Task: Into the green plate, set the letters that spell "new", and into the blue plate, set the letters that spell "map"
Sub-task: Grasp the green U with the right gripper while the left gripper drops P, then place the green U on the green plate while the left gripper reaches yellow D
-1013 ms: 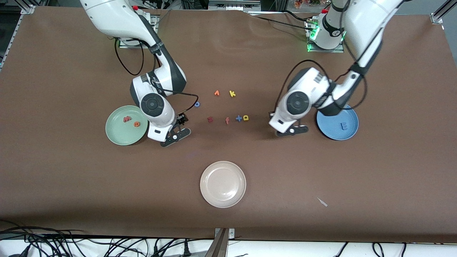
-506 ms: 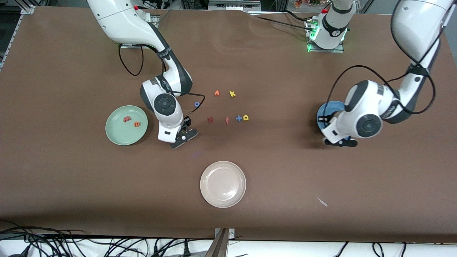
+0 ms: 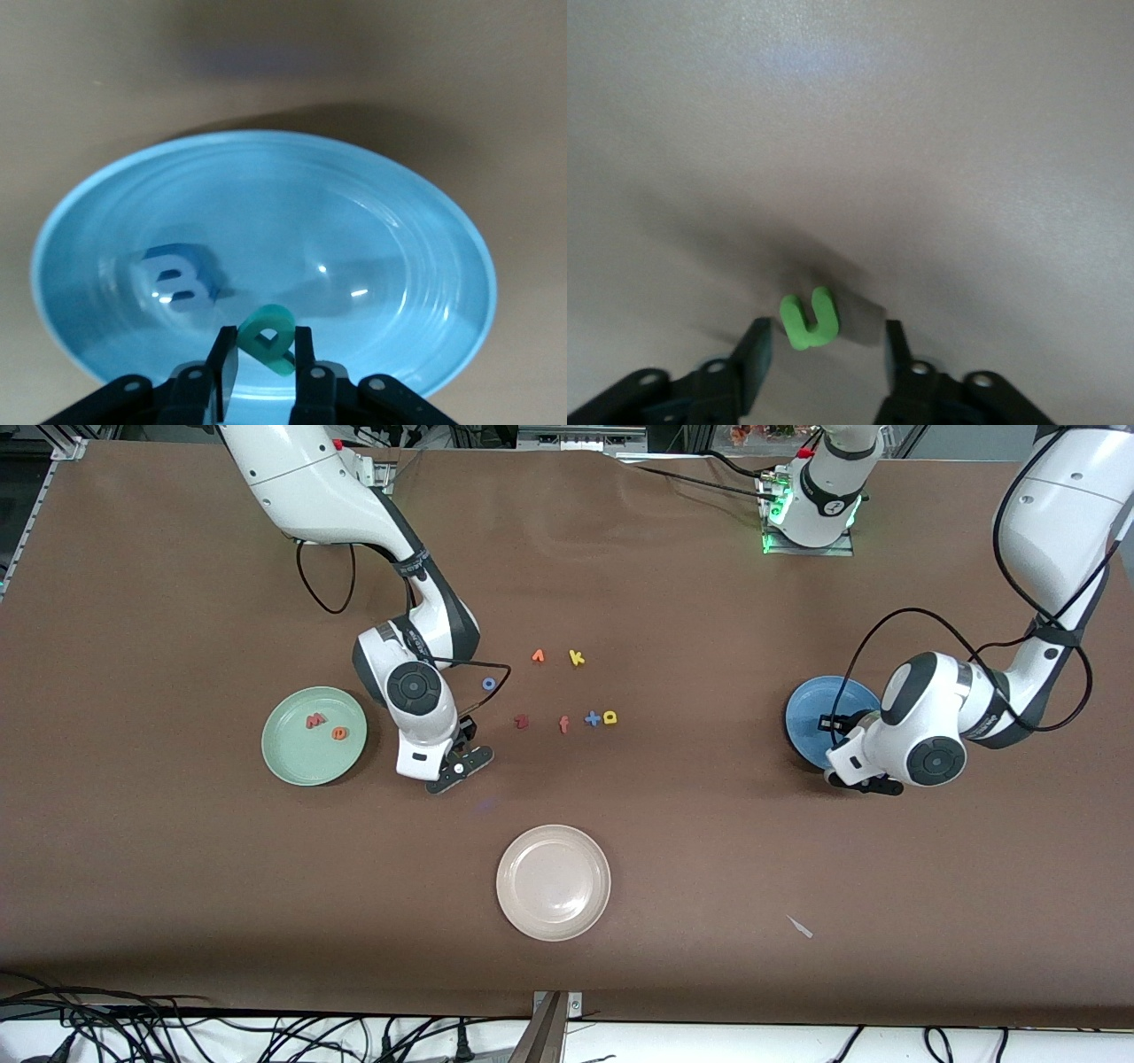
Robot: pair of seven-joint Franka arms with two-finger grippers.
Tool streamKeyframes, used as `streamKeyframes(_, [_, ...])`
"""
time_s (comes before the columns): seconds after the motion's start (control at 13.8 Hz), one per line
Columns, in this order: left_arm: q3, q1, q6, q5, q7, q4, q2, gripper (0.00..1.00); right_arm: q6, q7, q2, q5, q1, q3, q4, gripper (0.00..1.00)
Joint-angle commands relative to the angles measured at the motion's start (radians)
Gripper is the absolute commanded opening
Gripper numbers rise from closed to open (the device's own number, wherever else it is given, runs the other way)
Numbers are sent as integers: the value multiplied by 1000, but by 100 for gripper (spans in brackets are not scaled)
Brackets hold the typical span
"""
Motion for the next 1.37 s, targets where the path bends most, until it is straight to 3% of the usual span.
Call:
streamKeyframes(0.0, [-21,35,8,29,12,-1,-8,98,1,4,15,-12,6,-1,23,37])
streamKeyframes(0.22, [-95,35,-8,1,-11,10,-73,100,1,4,15,-12,8,-1,25,30])
streamKeyframes(0.36, [-156,35,-26,-101,-95,9,-110,100,1,4,14,-12,8,-1,25,18])
streamKeyframes(0.58, [-289,20,-15,-154,-343,7,-114,100,-11,-2,-8,4,-3,-8,31,10])
streamKeyframes(0.72, [-343,-33,73,-154,-519,-5,-94,99,-27,-4,-26,5,-17,-14,29,9])
streamKeyframes(1.01, [-312,-234,311,-110,-825,-8,-24,97,-114,-13,-91,7,-72,-51,26,10])
streamKeyframes(1.3, [-157,-444,472,-24,-962,-7,16,87,-234,-82,-152,7,-100,-142,-1,10])
